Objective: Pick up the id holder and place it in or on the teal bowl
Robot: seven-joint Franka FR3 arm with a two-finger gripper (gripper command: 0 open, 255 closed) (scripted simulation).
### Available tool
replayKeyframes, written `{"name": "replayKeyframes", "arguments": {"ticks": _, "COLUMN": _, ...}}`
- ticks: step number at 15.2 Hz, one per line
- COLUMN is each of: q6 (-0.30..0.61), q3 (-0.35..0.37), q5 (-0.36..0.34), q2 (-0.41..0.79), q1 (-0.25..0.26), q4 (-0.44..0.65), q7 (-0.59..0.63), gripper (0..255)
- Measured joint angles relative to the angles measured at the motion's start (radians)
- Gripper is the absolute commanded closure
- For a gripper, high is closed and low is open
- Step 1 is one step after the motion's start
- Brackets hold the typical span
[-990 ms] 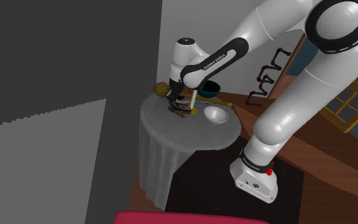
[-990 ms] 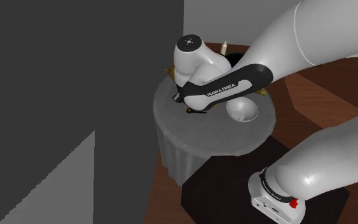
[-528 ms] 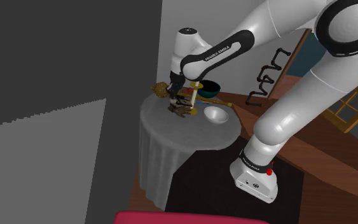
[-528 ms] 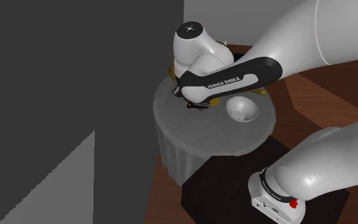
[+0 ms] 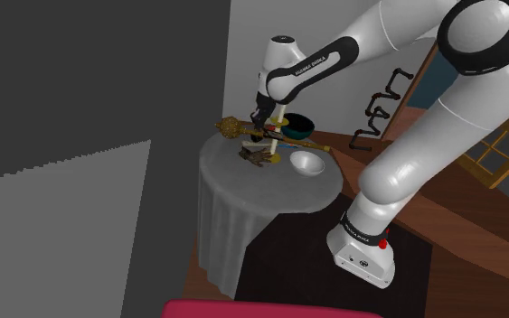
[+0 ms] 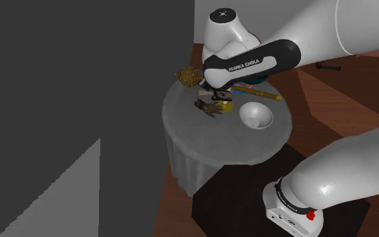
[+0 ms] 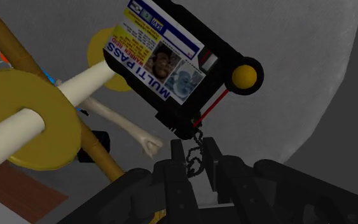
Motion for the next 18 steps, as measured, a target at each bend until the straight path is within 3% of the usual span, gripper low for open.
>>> {"name": "replayKeyframes", "arguments": {"ticks": 11, "q6": 0.005, "q3": -0.153, "q5": 0.039, "q2": 0.169, "q1": -0.106, "q4": 0.196, "q7": -0.290, "gripper": 255}}
{"name": "replayKeyframes", "arguments": {"ticks": 18, "q6": -0.032, "q3": -0.221, "q5": 0.109, "q2": 0.293, "q1": -0.182, "q4": 0.370, "q7": -0.486, "gripper": 255}}
